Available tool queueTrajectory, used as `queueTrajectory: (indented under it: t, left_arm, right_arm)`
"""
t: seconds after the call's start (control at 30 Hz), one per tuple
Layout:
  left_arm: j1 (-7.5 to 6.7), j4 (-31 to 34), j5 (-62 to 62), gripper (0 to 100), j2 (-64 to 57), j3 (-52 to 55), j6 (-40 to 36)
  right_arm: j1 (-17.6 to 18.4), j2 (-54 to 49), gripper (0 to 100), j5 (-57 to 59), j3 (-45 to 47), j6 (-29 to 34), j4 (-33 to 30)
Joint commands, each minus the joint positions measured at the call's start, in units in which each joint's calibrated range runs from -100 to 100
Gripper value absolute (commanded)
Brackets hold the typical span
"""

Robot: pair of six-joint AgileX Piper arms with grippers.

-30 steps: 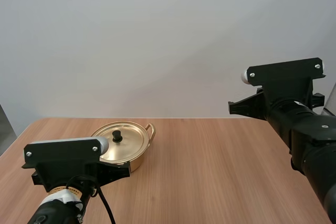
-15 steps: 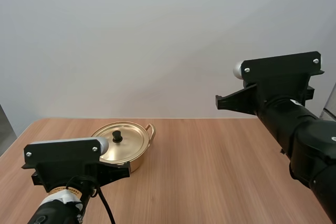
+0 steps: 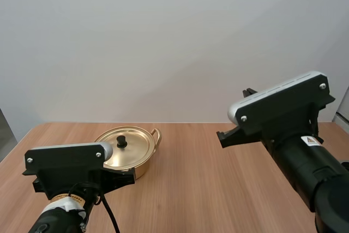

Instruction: Open the pot, put the car inside, and close it

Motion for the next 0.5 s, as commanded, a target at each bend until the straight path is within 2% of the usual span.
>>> queueTrajectory:
  t: [0.0, 0.3, 0.37, 0.4, 0.47]
  left_arm:
    - [-0.03, -0.1, 0.0, 0, 0.0, 0.1, 0.0]
    - [-0.03, -0.1, 0.0, 0, 0.0, 0.1, 0.0]
    - [-0.03, -0.1, 0.0, 0, 0.0, 0.1, 0.0]
    - [-0.03, -0.1, 0.0, 0, 0.0, 0.1, 0.0]
    - [-0.03, -0.1, 0.0, 0, 0.0, 0.1, 0.0]
  right_arm:
    - [0.0, -9.3, 0, -0.2, 5.0, 0.0, -20.2]
    - [0.0, -11.2, 0, -1.2, 6.1, 0.0, -18.7]
    - [0.0, -11.2, 0, -4.7, 8.1, 0.1, -18.7]
    - [0.0, -11.2, 0, -5.2, 9.4, 1.3, -18.7]
    - [0.0, -11.2, 0, -5.1, 12.0, 9.3, -18.8]
